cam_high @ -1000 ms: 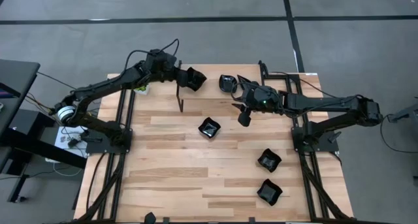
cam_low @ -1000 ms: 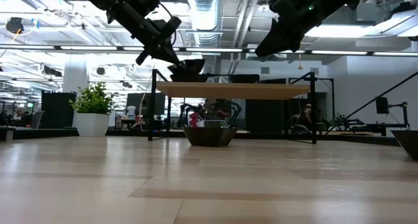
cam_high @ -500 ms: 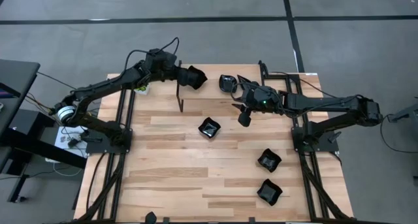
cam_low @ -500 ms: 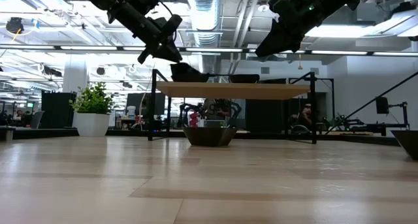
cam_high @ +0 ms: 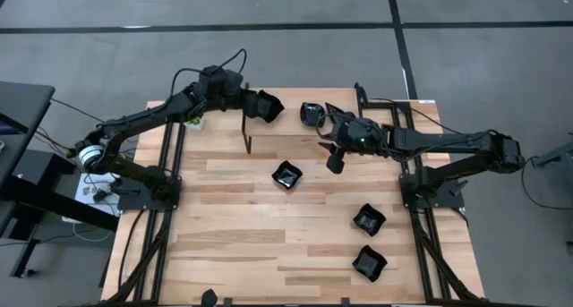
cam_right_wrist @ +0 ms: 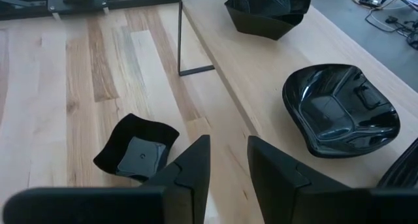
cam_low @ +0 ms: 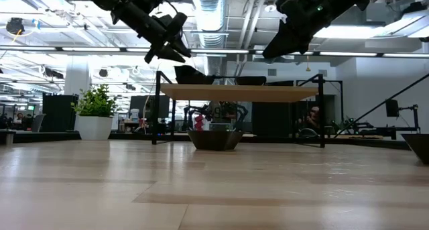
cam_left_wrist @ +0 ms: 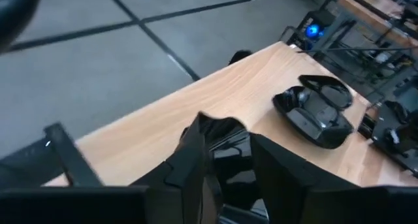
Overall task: Pick & Place Mini shaped plates
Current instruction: Stack the black wave square shaped plate on top of the black wave square shaped plate on the shelf
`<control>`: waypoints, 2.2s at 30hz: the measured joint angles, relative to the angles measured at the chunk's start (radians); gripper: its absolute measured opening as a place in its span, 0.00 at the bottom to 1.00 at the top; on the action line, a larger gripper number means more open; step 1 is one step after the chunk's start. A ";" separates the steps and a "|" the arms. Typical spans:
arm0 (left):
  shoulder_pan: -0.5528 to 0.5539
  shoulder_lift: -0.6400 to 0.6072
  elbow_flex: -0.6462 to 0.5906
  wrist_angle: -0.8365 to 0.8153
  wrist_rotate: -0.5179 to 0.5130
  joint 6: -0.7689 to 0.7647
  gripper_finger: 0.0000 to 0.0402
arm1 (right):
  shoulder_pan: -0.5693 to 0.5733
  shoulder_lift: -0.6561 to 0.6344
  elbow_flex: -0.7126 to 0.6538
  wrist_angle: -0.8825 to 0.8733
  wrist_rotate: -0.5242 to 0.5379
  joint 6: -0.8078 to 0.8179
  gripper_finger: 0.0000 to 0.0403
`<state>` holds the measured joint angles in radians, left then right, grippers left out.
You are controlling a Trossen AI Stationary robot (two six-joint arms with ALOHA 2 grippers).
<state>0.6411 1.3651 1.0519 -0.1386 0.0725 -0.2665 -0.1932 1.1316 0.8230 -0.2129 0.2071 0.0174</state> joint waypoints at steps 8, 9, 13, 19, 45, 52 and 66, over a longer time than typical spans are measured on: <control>0.000 0.000 0.000 0.021 -0.020 0.146 0.31 | 0.000 0.000 0.000 -0.016 0.000 0.002 0.24; 0.000 0.000 0.000 0.021 -0.035 0.168 0.30 | 0.000 0.000 0.000 -0.016 0.000 0.003 0.24; 0.000 -0.003 0.000 0.027 -0.082 0.253 0.27 | 0.000 0.000 0.000 -0.017 0.000 0.010 0.24; 0.000 -0.006 0.000 0.042 -0.246 0.446 0.24 | 0.001 0.000 0.000 -0.019 0.000 0.010 0.24; 0.013 0.169 0.000 0.453 -0.402 0.712 0.24 | 0.000 0.000 -0.001 -0.032 0.003 0.062 0.24; 0.005 0.198 0.000 0.449 -0.397 0.713 0.24 | 0.000 0.000 -0.001 -0.044 0.003 0.063 0.24; -0.042 0.023 0.000 0.506 -0.402 0.711 0.24 | 0.000 0.000 -0.001 -0.043 0.003 0.063 0.24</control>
<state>0.5991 1.3882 1.0515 0.3672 -0.3298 0.4446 -0.1928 1.1316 0.8223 -0.2562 0.2103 0.0799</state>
